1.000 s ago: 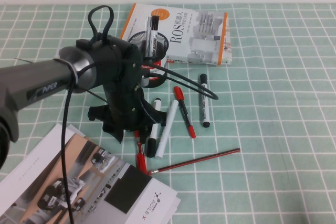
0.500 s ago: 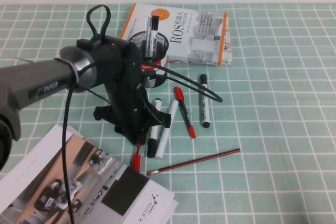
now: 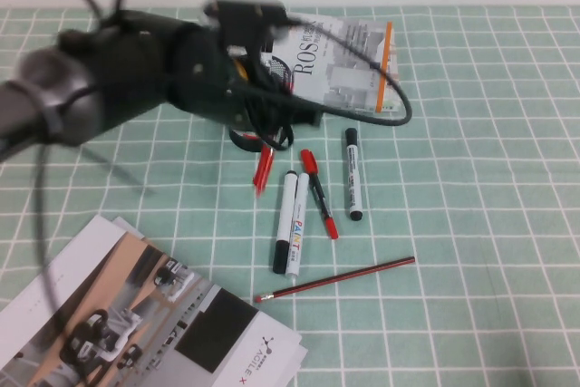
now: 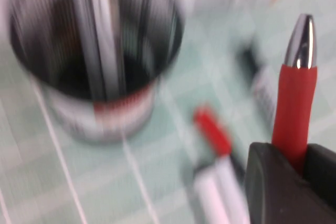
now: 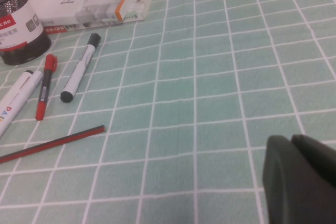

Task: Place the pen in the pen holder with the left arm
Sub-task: Place the pen onto the pen holder

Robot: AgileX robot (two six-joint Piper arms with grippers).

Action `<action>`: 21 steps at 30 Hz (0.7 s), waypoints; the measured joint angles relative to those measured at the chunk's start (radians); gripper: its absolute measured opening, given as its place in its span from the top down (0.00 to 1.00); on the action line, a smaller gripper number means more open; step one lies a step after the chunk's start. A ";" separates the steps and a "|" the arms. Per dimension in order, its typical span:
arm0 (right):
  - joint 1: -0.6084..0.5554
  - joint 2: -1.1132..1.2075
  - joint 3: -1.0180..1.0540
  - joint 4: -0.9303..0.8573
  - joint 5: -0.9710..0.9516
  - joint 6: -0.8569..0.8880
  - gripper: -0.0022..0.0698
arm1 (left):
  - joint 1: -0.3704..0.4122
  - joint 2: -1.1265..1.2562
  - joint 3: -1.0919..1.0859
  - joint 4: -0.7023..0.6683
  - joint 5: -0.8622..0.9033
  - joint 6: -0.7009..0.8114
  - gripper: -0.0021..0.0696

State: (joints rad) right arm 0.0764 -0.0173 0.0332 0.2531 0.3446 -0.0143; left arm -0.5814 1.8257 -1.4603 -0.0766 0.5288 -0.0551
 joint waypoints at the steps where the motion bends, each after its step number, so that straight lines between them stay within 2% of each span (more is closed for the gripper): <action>1: 0.000 0.000 0.000 0.000 0.000 0.000 1.00 | 0.000 -0.034 0.032 0.000 -0.065 0.016 0.87; 6: 0.000 0.000 0.000 0.000 0.000 0.000 1.00 | -0.002 -0.164 0.230 -0.001 -0.421 0.102 0.87; 12: 0.000 0.000 0.000 0.000 0.000 0.000 1.00 | -0.004 -0.222 0.509 0.077 -1.047 0.126 0.87; 17: 0.000 0.000 0.000 0.000 0.000 0.000 1.00 | 0.004 -0.189 0.529 0.089 -1.187 0.097 0.87; 21: 0.000 0.000 0.000 0.000 0.000 0.000 1.00 | 0.047 -0.122 0.497 0.089 -1.244 0.062 0.87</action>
State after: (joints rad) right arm 0.0764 -0.0173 0.0332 0.2531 0.3446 -0.0143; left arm -0.5347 1.7038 -0.9634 0.0123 -0.7154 0.0065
